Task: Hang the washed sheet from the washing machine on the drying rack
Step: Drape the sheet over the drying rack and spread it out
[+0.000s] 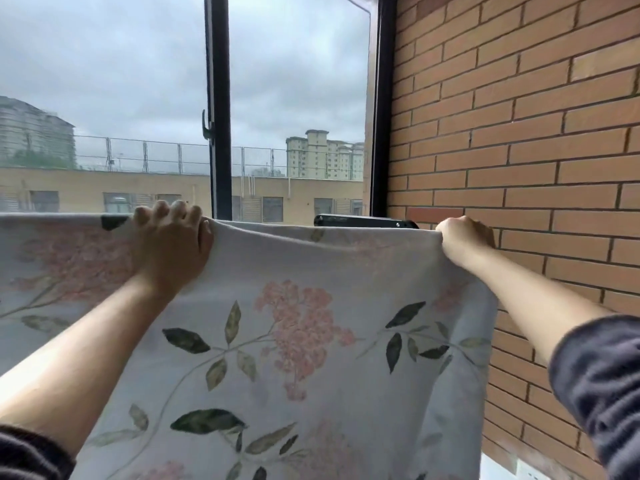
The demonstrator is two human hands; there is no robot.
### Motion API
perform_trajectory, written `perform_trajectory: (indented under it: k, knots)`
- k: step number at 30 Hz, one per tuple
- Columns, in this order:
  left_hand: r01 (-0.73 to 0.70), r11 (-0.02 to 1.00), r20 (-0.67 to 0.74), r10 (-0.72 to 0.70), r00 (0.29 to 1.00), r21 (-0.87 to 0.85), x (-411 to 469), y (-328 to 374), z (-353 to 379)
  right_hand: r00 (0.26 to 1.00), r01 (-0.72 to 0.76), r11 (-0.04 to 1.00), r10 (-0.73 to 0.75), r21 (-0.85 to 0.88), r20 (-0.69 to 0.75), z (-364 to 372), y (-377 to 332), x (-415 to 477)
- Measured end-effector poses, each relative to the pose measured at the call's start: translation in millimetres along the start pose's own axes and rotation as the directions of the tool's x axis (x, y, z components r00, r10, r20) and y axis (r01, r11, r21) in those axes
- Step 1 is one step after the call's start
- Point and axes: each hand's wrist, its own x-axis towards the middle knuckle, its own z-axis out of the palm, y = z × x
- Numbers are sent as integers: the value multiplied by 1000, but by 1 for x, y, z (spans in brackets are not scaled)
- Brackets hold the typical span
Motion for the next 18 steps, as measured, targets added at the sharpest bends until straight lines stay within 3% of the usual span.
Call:
perform_trajectory:
  k: [6, 14, 18]
  knots:
    - [-8, 1000, 0, 8, 1000, -21, 2, 4, 3, 997, 27, 994, -34, -103, -70, 0, 8, -4]
    - [-116, 993, 84, 113, 990, 36, 17, -4, -11, 998, 34, 992, -39, -125, -40, 2, 8, -5]
    - [-107, 993, 205, 93, 974, 57, 37, -6, -15, 990, 89, 990, -101, 112, 103, 6, 25, 0]
